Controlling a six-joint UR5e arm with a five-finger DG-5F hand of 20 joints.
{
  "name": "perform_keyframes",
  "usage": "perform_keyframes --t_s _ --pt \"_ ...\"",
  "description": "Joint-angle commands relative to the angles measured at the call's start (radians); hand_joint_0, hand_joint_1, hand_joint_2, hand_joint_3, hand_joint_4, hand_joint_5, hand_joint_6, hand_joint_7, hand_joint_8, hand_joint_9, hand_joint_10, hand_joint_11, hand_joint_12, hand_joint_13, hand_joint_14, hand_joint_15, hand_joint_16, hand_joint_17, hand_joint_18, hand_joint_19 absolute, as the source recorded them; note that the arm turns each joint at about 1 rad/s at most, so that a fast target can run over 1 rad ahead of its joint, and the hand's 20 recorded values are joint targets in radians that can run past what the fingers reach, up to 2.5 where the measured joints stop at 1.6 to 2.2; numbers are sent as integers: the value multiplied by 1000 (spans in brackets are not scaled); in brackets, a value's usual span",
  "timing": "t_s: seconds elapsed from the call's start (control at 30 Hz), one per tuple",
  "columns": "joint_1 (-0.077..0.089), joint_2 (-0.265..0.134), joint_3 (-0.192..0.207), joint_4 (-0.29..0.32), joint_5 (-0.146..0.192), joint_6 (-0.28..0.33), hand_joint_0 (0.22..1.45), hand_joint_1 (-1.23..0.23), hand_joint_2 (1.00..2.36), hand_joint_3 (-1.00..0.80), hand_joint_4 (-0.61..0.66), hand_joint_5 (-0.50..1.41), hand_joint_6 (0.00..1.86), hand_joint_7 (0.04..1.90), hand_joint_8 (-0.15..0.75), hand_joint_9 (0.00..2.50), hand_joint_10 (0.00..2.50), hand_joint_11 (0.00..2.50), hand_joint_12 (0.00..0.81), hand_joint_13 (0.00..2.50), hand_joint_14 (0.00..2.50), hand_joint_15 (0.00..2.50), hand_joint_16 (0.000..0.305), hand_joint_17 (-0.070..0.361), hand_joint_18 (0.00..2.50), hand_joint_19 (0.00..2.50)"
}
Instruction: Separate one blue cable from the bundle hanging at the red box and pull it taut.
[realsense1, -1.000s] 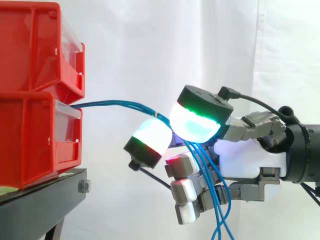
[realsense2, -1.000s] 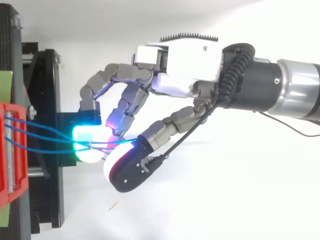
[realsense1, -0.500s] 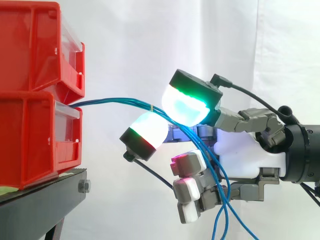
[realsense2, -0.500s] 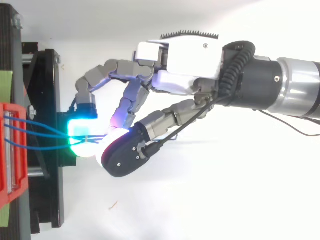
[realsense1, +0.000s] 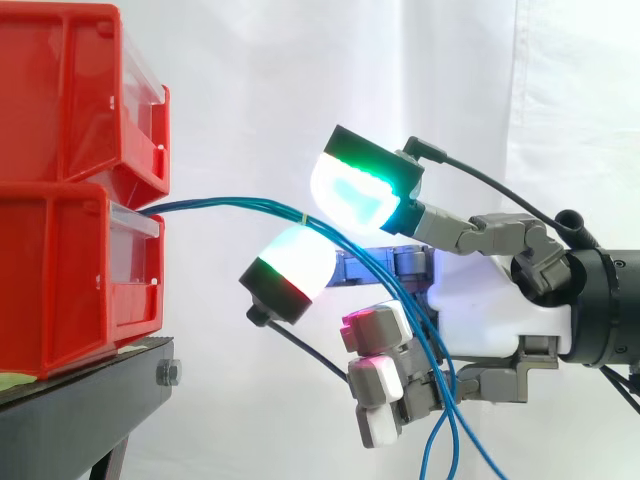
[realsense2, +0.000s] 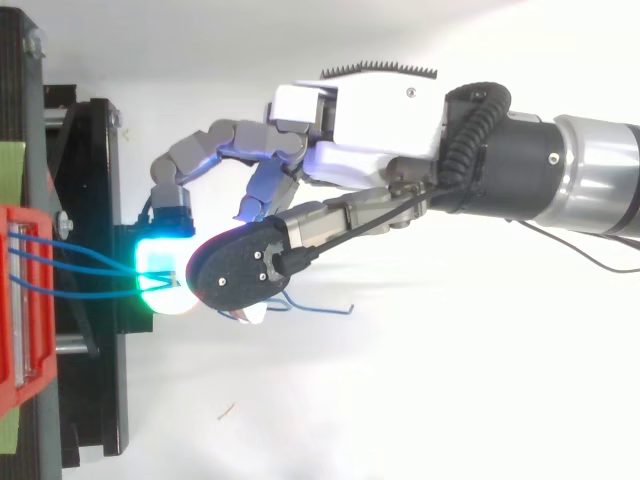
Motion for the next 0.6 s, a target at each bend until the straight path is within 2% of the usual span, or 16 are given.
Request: perform_keyframes --t_s 0.0,0.1,0.17,0.37,0.57 --pt "0 1 0 -2 0 1 619 -530 1004 -441 62 -64 673 1155 336 1218 17 934 354 1174 23 698 35 78 923 669" --pt "0 1 0 -2 0 1 609 -627 1008 -341 100 -88 728 1042 362 1198 15 964 383 1185 21 682 40 91 964 635" --pt "0 -1 0 0 0 1 605 -784 1007 -293 141 -145 834 880 373 1127 13 993 402 1179 20 682 44 99 987 609" --pt "0 -1 0 -2 0 -1 671 -885 1010 -327 98 -190 885 850 336 1045 13 1087 369 1129 24 697 38 86 937 645" --pt "3 -1 -2 0 2 -5 732 -908 1009 -379 38 -193 896 827 328 1085 10 1138 360 1149 24 703 38 86 983 629"
